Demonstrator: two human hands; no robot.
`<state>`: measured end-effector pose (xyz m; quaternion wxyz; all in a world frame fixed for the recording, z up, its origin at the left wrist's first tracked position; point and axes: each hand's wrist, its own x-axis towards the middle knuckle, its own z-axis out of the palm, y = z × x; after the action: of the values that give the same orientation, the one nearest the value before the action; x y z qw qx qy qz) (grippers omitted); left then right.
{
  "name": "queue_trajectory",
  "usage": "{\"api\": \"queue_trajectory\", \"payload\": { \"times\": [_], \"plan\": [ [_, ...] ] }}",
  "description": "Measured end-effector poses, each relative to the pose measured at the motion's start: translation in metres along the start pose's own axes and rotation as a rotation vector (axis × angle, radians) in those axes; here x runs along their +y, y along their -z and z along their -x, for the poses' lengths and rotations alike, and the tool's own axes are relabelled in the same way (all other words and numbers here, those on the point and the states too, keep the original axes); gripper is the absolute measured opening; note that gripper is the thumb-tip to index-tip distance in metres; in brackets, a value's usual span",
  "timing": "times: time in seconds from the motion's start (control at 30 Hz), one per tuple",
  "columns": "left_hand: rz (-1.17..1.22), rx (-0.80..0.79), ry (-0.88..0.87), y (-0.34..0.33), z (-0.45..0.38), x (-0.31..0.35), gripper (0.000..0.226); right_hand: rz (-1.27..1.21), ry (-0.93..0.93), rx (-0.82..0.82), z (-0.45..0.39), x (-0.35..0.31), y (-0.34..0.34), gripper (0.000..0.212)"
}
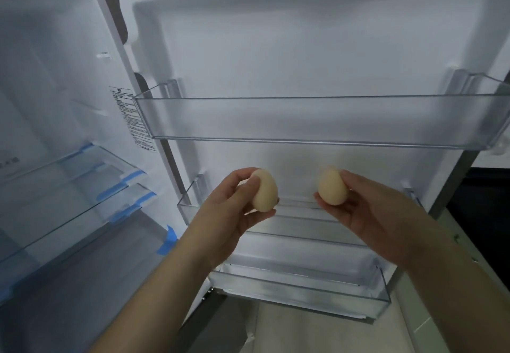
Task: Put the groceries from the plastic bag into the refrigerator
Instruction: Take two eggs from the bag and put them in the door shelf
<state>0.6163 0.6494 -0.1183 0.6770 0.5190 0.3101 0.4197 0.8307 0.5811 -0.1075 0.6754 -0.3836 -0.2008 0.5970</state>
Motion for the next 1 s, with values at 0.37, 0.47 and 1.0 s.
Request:
{"api": "queue_trajectory", "payload": {
  "times": [0.37,0.47,1.0],
  "plan": [
    [-0.713,-0.171,-0.085,0.018,-0.046,0.009,0.025,0.612,0.078,0.008,-0.032,-0.003,-0.005,0.012],
    [-0.993,-0.188,-0.182,0.016,-0.062,0.008,0.021,0.84,0.112,-0.013,-0.043,0.002,-0.007,0.012],
    [-1.493,-0.281,-0.051,0.006,-0.089,-0.006,0.03,1.69,0.142,-0.111,-0.063,0.023,-0.012,0.023]
  ]
}}
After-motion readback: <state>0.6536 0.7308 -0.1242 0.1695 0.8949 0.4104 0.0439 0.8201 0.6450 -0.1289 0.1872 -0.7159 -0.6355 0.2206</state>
